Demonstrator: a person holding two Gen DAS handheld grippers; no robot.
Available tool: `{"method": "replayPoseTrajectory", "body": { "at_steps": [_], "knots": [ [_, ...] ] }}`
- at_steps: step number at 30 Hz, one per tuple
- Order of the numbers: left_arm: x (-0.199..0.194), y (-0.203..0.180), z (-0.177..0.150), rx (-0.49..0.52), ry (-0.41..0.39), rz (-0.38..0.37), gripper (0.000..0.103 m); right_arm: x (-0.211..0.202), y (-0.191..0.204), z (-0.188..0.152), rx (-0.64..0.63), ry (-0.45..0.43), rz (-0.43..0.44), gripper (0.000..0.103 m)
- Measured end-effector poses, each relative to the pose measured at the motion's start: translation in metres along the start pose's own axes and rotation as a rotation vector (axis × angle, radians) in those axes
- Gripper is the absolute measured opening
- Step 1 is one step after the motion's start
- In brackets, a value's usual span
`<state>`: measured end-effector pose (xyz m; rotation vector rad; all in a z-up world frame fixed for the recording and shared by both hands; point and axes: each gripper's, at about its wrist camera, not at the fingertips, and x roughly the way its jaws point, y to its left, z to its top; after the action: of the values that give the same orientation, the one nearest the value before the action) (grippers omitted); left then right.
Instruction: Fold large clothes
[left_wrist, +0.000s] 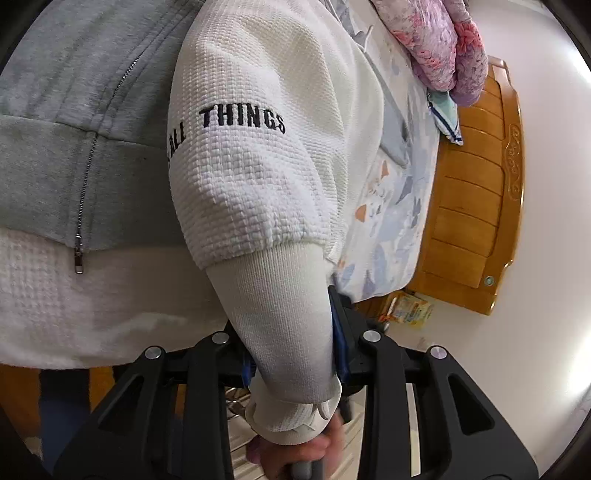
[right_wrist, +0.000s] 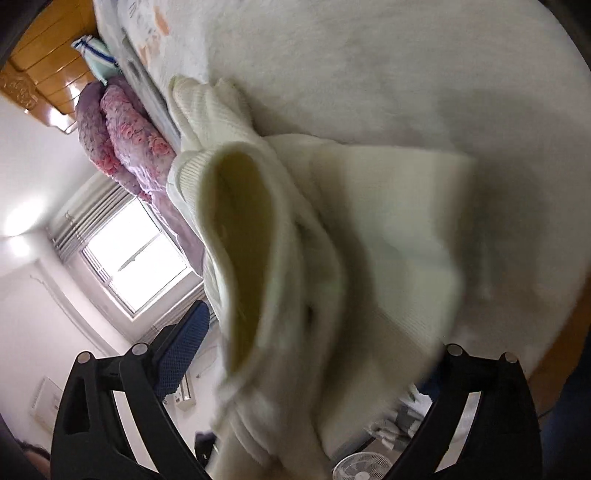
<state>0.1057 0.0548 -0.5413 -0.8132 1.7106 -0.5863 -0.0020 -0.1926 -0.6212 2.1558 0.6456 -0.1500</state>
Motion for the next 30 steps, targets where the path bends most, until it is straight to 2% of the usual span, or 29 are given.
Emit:
{"method": "replayPoseTrajectory", "body": {
  "at_steps": [2, 4, 5, 6, 7, 9, 11, 13, 14, 15, 17, 20, 23, 25, 27, 30],
  "knots": [
    [0.002, 0.003, -0.001, 0.002, 0.013, 0.027, 0.031, 0.001, 0.013, 0.002, -0.046, -0.009, -0.040, 0.091],
    [0.005, 0.008, -0.001, 0.004, 0.028, 0.074, 0.037, 0.000, 0.023, 0.000, -0.099, -0.006, -0.084, 0.083],
    [0.008, 0.009, 0.000, 0.010, 0.043, 0.107, 0.041, 0.001, 0.026, -0.001, -0.127, 0.002, -0.124, 0.071],
    [0.009, 0.011, 0.001, 0.010, 0.051, 0.127, 0.049, 0.000, 0.032, -0.002, -0.171, 0.007, -0.182, 0.051],
    [0.010, 0.012, 0.001, 0.006, 0.055, 0.142, 0.058, -0.002, 0.035, -0.002, -0.197, 0.008, -0.209, 0.037],
    [0.008, 0.015, 0.002, -0.007, 0.069, 0.135, 0.059, -0.005, 0.044, -0.001, -0.237, 0.010, -0.250, 0.023],
    [0.007, 0.012, 0.004, -0.007, 0.088, 0.129, 0.061, -0.010, 0.059, -0.003, -0.315, 0.014, -0.286, 0.021],
    [0.002, 0.009, 0.004, 0.019, 0.110, 0.137, 0.072, -0.012, 0.078, -0.005, -0.403, 0.015, -0.348, 0.019],
    [0.001, 0.003, 0.005, 0.048, 0.122, 0.155, 0.072, -0.015, 0.086, -0.004, -0.429, 0.011, -0.369, 0.019],
    [-0.002, -0.003, 0.005, 0.079, 0.137, 0.171, 0.076, -0.020, 0.088, -0.002, -0.445, 0.008, -0.385, 0.019],
    [-0.015, -0.012, 0.006, 0.136, 0.091, 0.213, 0.087, -0.032, 0.097, 0.001, -0.494, -0.010, -0.429, 0.018],
    [-0.035, -0.019, 0.020, 0.186, 0.032, 0.269, 0.089, -0.053, 0.108, 0.020, -0.561, -0.029, -0.499, 0.018],
    [-0.038, -0.028, 0.049, 0.238, -0.034, 0.361, 0.089, -0.064, 0.118, 0.046, -0.655, -0.006, -0.587, 0.018],
    [-0.028, -0.037, 0.070, 0.281, -0.070, 0.404, 0.089, -0.066, 0.132, 0.062, -0.689, 0.005, -0.635, 0.018],
    [-0.006, -0.051, 0.098, 0.342, -0.067, 0.478, 0.089, -0.067, 0.142, 0.077, -0.736, 0.010, -0.691, 0.018],
    [0.025, -0.066, 0.127, 0.414, -0.044, 0.497, 0.090, -0.071, 0.154, 0.096, -0.789, 0.014, -0.759, 0.018]
  ]
}}
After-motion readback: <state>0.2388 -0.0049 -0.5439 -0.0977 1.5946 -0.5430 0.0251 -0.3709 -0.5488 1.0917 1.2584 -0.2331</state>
